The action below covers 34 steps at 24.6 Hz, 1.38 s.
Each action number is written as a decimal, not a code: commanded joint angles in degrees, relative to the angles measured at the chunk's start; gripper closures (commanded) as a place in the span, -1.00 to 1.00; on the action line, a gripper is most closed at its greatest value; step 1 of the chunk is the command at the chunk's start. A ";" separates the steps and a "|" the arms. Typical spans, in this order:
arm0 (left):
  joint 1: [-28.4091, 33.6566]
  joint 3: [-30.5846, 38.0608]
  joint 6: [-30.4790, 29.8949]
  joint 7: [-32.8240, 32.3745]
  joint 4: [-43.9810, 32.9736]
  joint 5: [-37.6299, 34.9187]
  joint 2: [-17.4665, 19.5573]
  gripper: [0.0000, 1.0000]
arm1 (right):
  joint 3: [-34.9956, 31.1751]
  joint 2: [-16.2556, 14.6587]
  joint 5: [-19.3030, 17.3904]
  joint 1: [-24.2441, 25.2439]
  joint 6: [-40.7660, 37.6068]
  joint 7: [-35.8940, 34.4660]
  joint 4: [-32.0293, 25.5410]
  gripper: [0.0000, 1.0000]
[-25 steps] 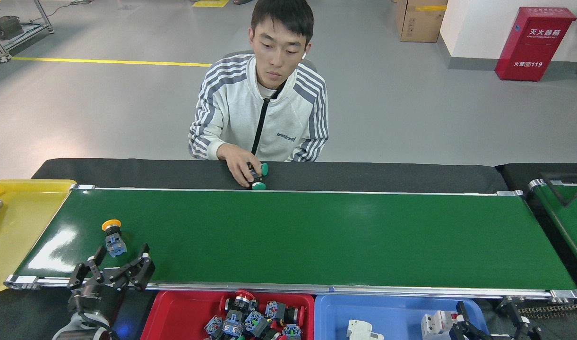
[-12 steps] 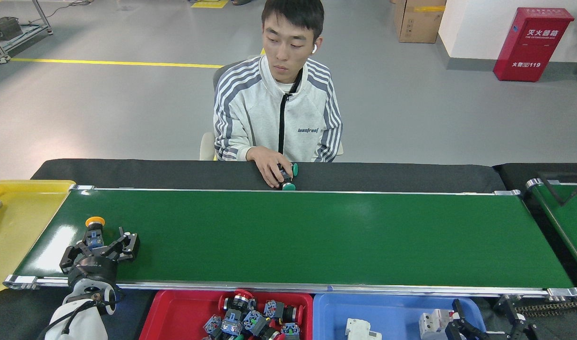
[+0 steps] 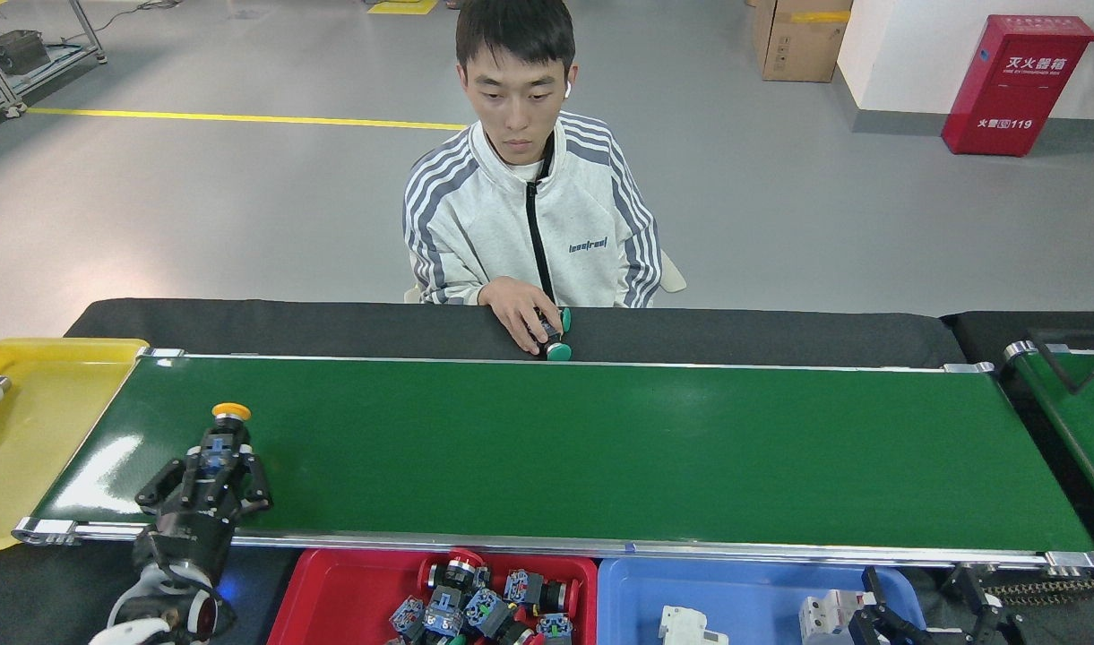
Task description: Pick switch part from conveyor to tray
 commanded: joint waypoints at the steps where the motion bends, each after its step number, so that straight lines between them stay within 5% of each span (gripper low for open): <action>1: 3.21 -1.52 -10.76 -1.51 -6.91 0.06 -0.79 0.00 | -0.39 -0.42 -0.13 -0.35 0.13 -0.33 -0.76 -0.97; 2: 5.84 -2.13 -12.78 -1.60 -10.08 0.06 -1.76 -0.68 | -0.39 -0.51 -0.13 -0.35 0.13 -0.33 -0.76 -0.97; 3: 8.13 -2.57 -13.31 -1.51 -12.45 0.06 -3.43 -1.00 | -0.39 -0.51 -0.13 -0.35 0.13 -0.33 -0.76 -0.97; 10: 12.96 -2.84 -12.52 -1.33 -15.44 0.85 -6.94 -1.00 | -0.39 -0.69 -0.13 -0.97 0.13 -0.33 -0.76 -0.97; 15: 13.23 8.76 0.75 -0.98 -14.39 0.85 -6.33 -1.00 | -0.39 -1.13 -0.13 -2.38 0.04 -0.41 -0.93 -0.97; 21: 14.11 18.08 0.58 -0.98 -8.85 0.85 -5.45 -1.00 | -0.39 -0.86 -0.30 -3.78 0.04 -0.24 -1.28 -0.97; 34: 14.28 21.16 0.40 -1.25 -9.20 0.94 -4.92 -1.00 | -0.30 -1.04 -0.30 -4.49 -1.28 -0.24 -1.28 -0.97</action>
